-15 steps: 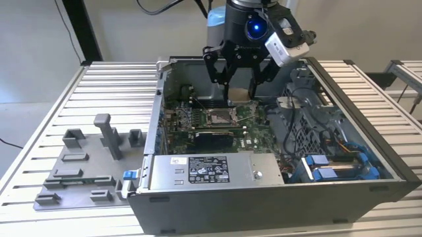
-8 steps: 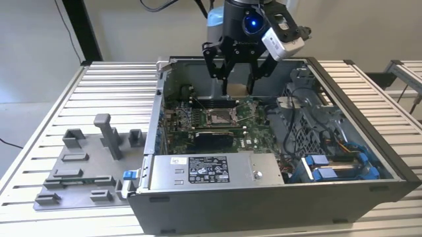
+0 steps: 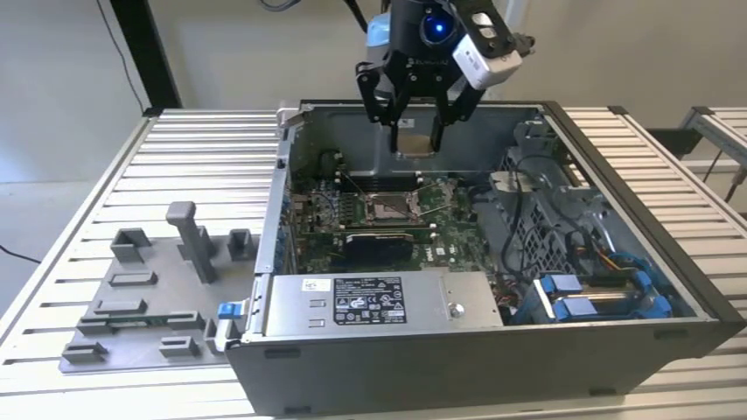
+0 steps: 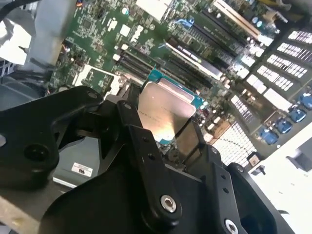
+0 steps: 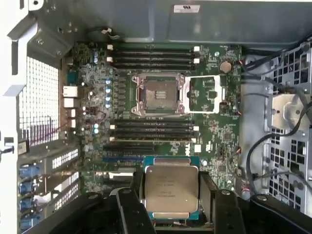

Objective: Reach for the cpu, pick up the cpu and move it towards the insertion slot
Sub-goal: 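Pick up the cpu and move it towards the insertion slot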

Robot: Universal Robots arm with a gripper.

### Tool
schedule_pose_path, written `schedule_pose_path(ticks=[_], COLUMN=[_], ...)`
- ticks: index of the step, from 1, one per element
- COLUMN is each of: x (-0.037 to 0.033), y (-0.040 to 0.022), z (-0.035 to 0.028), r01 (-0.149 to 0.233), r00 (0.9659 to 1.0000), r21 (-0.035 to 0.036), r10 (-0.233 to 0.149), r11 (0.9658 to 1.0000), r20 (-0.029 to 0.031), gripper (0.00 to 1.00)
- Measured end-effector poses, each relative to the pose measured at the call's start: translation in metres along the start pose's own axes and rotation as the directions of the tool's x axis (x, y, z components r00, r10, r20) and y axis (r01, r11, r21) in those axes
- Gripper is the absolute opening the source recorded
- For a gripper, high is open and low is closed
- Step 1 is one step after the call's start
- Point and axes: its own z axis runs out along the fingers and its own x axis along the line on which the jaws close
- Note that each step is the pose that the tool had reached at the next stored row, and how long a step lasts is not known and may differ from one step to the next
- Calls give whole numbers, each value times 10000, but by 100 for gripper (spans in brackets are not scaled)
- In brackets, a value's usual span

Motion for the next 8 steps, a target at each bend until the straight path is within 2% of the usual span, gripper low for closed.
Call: schedule_pose_path(ticks=[8], x=[31], y=[298], z=[31], r01=[1], r00=[10000], r21=[0], r10=[-1], r11=[10000], r20=[0], gripper=[0])
